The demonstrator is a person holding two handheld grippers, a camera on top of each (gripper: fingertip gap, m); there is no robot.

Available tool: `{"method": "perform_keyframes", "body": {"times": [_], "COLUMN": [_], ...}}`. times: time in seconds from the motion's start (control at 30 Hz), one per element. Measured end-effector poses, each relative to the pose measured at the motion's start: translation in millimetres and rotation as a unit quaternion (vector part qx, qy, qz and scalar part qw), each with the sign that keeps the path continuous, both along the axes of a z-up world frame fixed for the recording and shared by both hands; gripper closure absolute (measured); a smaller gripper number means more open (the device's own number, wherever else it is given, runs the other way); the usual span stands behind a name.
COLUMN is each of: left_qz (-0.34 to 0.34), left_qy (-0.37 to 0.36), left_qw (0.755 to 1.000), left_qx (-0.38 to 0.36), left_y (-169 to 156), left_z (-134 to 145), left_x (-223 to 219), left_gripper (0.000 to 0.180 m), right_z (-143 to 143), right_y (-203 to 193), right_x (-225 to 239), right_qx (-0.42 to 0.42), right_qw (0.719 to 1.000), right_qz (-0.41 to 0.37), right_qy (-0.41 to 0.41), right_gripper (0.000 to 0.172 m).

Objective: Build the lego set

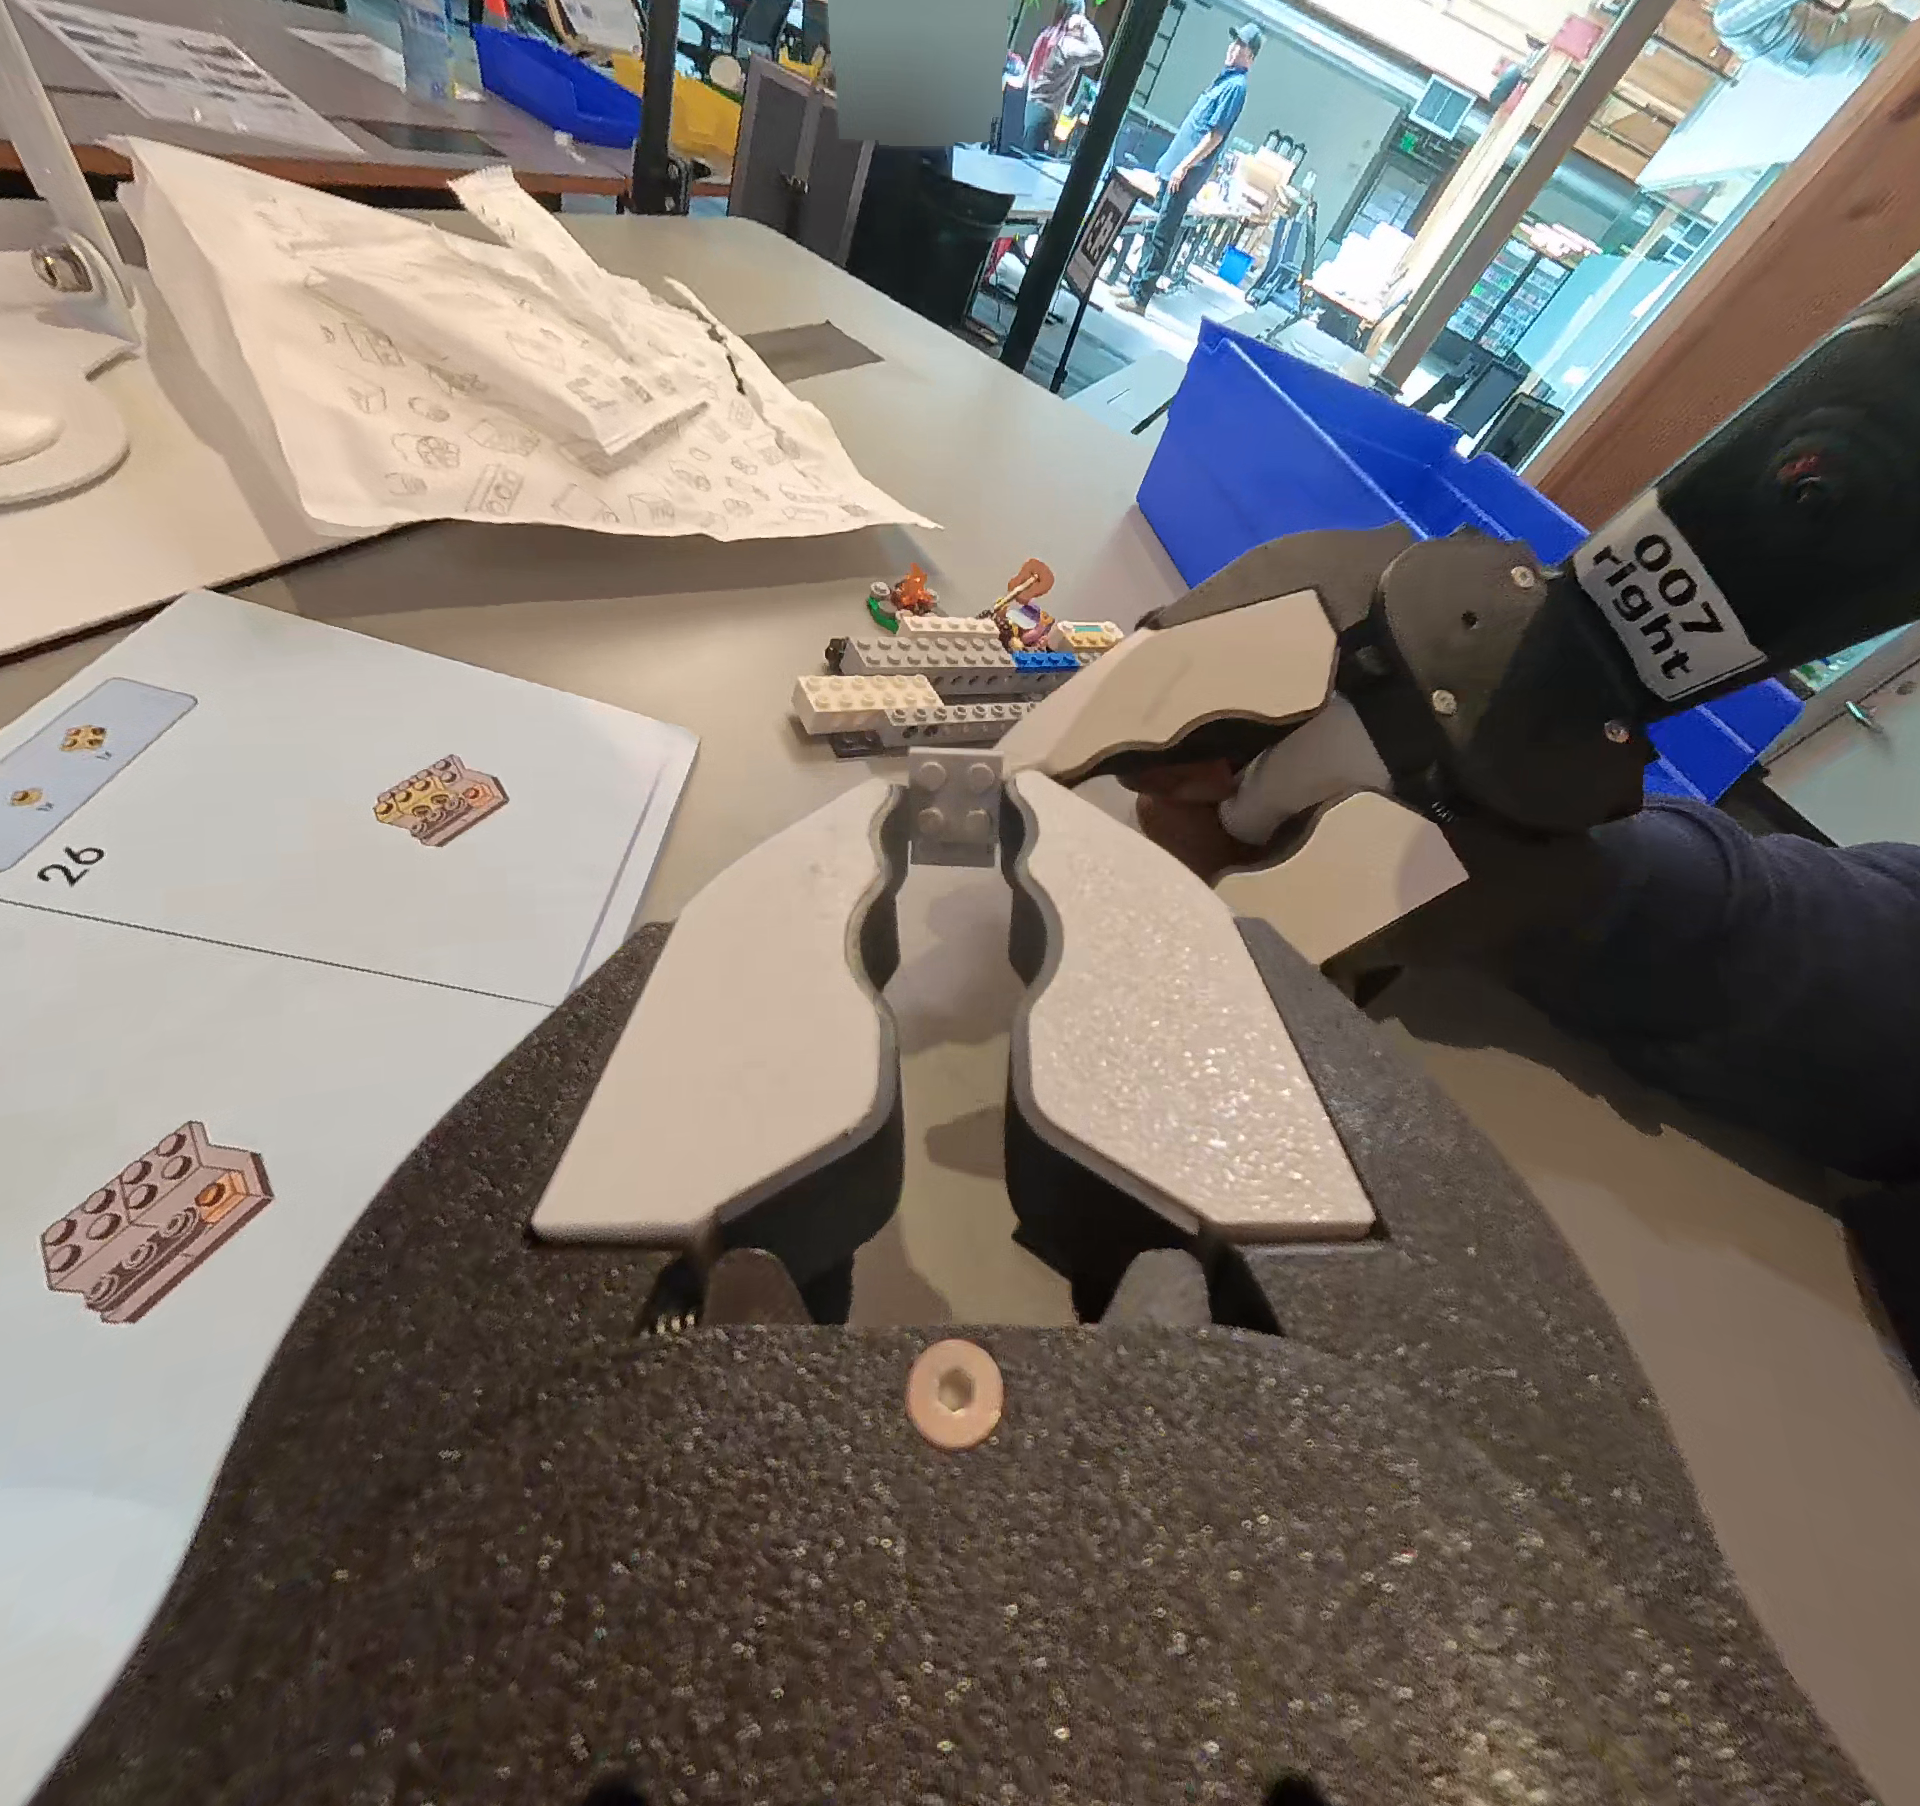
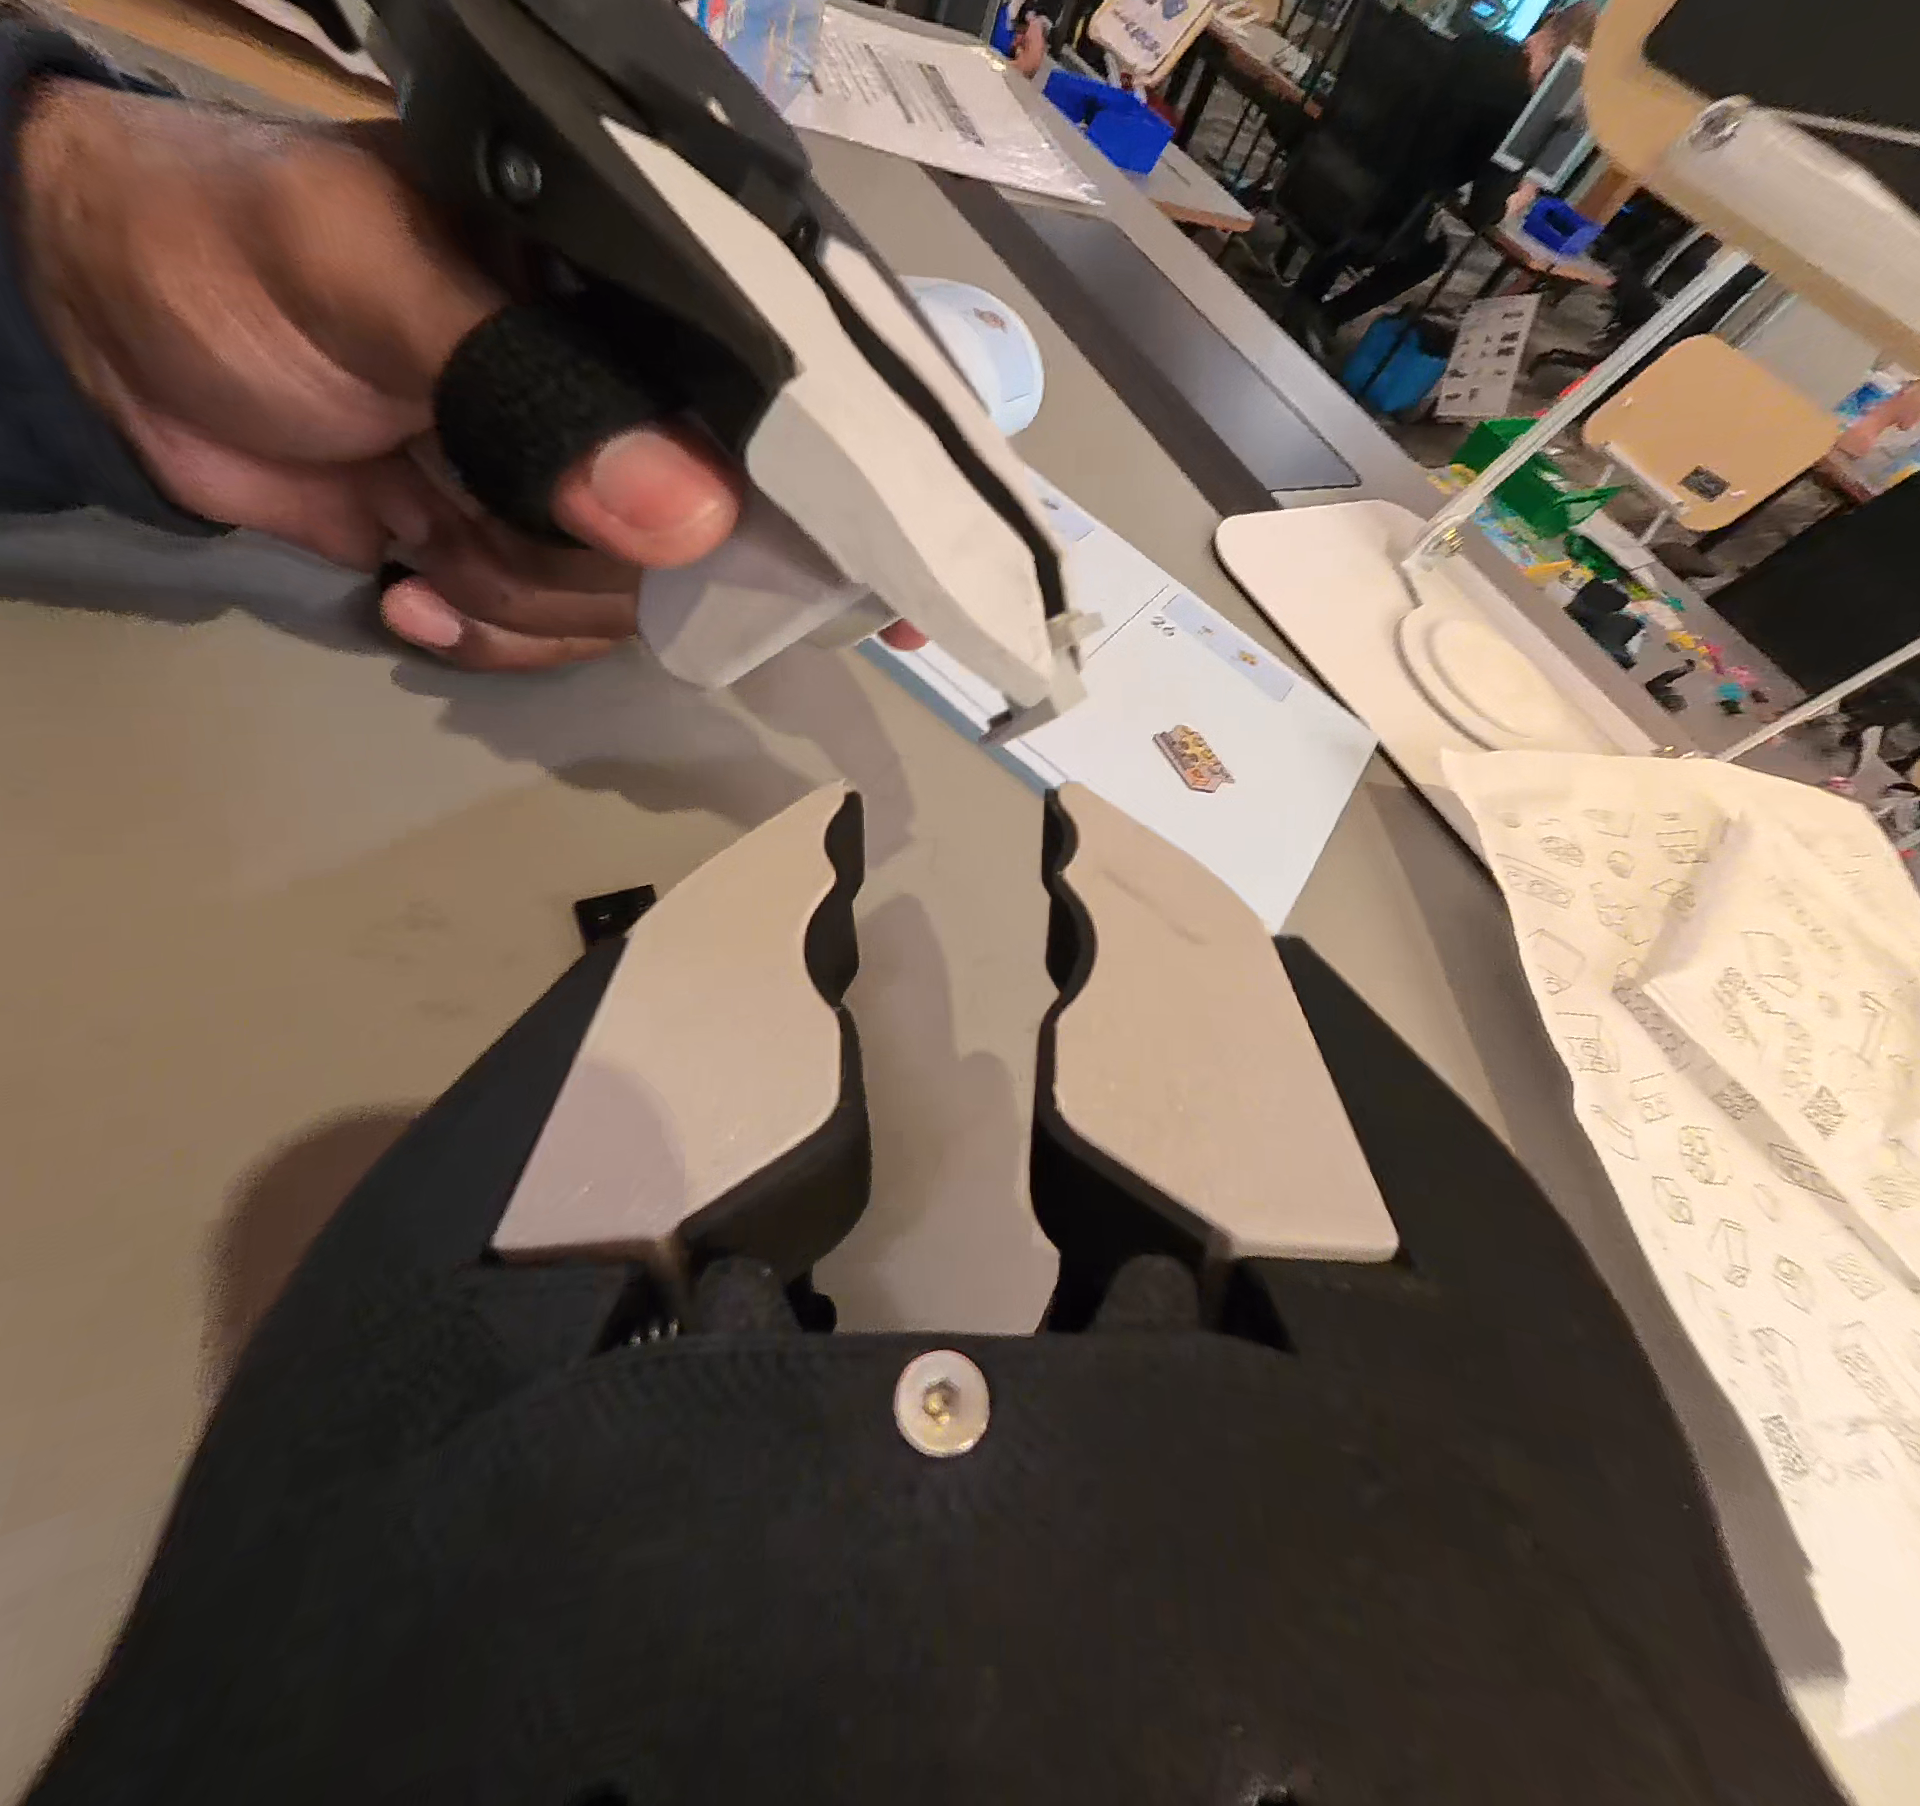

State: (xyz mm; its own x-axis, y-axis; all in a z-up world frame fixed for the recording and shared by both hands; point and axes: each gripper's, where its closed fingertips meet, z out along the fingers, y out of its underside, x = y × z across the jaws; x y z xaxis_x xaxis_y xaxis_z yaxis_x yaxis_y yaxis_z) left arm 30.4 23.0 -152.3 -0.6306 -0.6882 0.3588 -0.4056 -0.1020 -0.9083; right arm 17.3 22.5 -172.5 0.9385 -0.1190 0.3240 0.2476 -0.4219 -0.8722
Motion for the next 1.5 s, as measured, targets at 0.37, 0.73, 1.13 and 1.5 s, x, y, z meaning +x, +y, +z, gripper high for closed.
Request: {"method": "perform_keyframes", "body": {"times": [0.37, 0.73, 1.13, 1.5], "left_qz": [-0.009, -0.017, -0.100, -0.140], "left_qy": [0.067, 0.105, 0.112, 0.087], "left_qw": [0.998, 0.994, 0.987, 0.985], "left_qx": [0.009, 0.009, -0.059, -0.058], "left_y": [-5.0, -8.0, -11.5, -4.3], "left_z": [-17.4, -26.4, -14.8, -8.7], "left_x": [-1.4, -3.1, -24.0, -39.6], "left_gripper": [0.164, 0.164, 0.153, 0.156], "right_z": [-3.3, -8.8, -4.7, 4.8], "right_y": [1.6, 4.2, -0.4, -3.5], "right_x": [-0.7, 5.5, -8.2, -33.2], "right_qx": [-0.012, -0.032, -0.015, 0.012], "right_qw": [1.000, 0.998, 0.999, 0.986], "right_qz": [-0.004, -0.031, 0.032, 0.115], "right_qy": [-0.023, -0.046, 0.027, 0.120], "right_gripper": [0.140, 0.156, 0.157, 0.157]}}
